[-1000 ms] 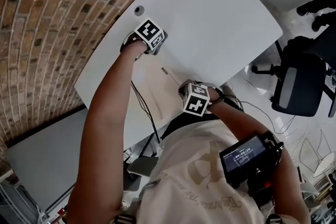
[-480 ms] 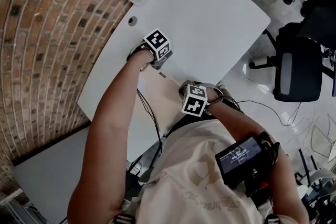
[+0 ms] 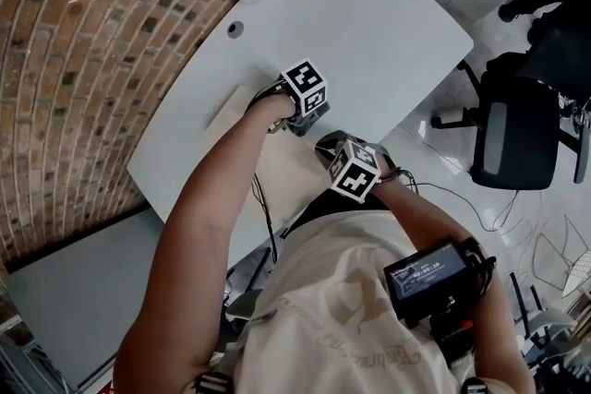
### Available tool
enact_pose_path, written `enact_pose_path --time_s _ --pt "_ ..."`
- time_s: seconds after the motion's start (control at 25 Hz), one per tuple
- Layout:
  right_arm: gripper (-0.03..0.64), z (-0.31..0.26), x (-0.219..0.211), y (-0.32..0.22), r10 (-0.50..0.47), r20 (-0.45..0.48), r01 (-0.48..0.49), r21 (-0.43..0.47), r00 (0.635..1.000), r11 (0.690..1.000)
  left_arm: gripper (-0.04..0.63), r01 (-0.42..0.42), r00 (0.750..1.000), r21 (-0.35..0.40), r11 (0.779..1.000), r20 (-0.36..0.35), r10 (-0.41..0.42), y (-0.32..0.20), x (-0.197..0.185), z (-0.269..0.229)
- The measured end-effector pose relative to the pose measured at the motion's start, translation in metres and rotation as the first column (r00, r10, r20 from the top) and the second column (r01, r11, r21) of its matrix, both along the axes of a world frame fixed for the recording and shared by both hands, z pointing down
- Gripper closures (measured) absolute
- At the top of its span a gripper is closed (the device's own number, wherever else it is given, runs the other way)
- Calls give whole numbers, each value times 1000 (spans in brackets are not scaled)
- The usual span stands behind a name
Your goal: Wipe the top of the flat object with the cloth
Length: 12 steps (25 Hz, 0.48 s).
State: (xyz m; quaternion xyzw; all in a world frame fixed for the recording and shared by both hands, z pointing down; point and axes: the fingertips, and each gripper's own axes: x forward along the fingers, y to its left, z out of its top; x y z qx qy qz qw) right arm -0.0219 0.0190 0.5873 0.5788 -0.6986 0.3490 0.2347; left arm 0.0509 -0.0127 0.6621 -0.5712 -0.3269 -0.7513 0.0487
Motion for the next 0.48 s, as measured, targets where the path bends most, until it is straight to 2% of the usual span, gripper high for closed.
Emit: enact_pose_path --time_s 0.12,0.24,0.48 --pt "592 -2 18 22 60 10 -60 -8 998 998 488 -15 1000 -15 1000 17 15 16 -3 0" --pt "592 2 33 52 122 18 -122 -36 992 992 488 4 999 -62 998 42 -2 44 -12 -5" --pt "592 12 67 96 293 54 -289 -71 955 955 486 -10 998 -89 996 65 16 87 -46 -9"
